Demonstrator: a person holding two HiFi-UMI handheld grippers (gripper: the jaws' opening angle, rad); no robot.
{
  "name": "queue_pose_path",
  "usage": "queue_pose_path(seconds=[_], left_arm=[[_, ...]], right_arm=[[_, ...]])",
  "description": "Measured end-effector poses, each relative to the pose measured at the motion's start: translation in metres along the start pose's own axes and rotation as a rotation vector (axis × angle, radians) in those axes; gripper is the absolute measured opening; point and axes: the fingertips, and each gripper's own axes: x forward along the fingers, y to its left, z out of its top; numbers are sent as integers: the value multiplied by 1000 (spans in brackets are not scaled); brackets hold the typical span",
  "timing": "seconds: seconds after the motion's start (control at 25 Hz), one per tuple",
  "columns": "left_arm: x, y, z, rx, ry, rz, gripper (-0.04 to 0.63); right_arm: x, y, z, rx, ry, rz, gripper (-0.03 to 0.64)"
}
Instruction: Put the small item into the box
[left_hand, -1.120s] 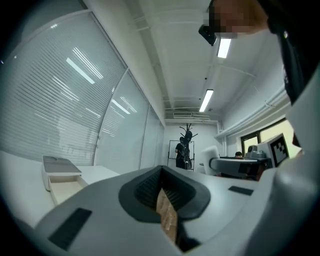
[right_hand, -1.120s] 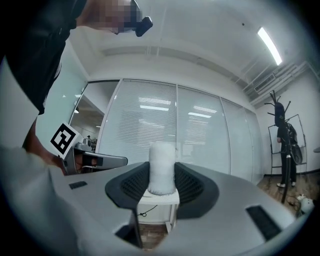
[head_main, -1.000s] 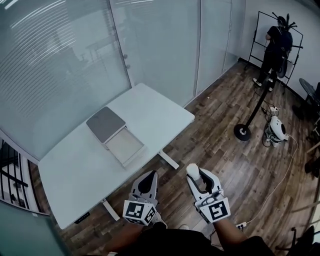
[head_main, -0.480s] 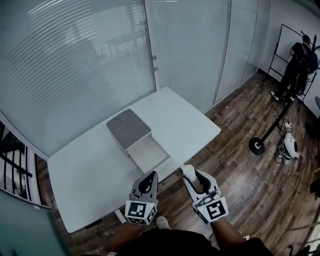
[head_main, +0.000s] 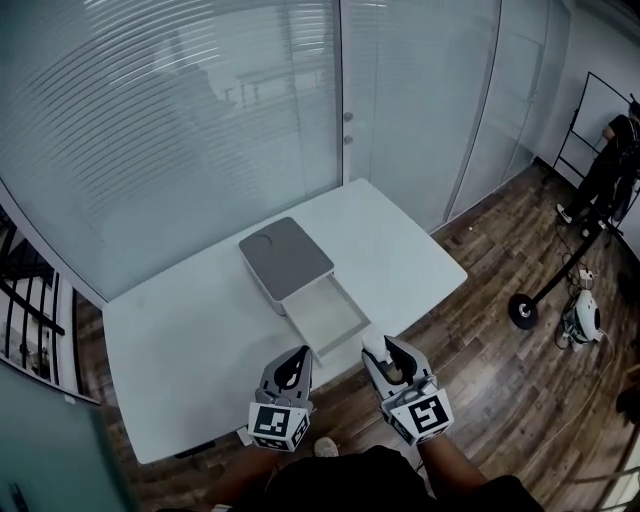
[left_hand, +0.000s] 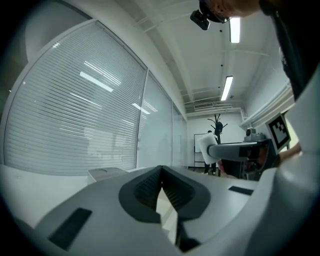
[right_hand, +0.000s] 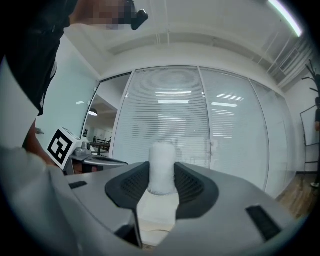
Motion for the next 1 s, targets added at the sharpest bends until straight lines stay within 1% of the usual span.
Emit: queue_pose_path(seconds=[0.28, 0.36, 0.48, 0.56, 0.64, 0.84, 1.0], left_arm=[[2, 30, -10, -13, 10, 88, 9], [4, 37, -5, -30, 0, 118, 9], [10, 46, 13, -46, -44, 157, 9], [14, 50, 22, -42, -61, 176, 9], [13, 53, 23, -52, -68, 194, 9], [14, 74, 11, -56, -53, 274, 9], [14, 87, 3, -57, -31, 333, 9]], right_arm=[[40, -2, -14, 6, 45, 78, 158], [52, -1, -18, -5, 69, 117, 158], [71, 0, -26, -26, 100, 187, 158], [84, -3, -34, -11, 96, 220, 158], [94, -6, -45, 2, 109, 248, 158], [121, -12, -78, -4, 204, 328, 158], [139, -16, -106, -48, 306, 383, 158]])
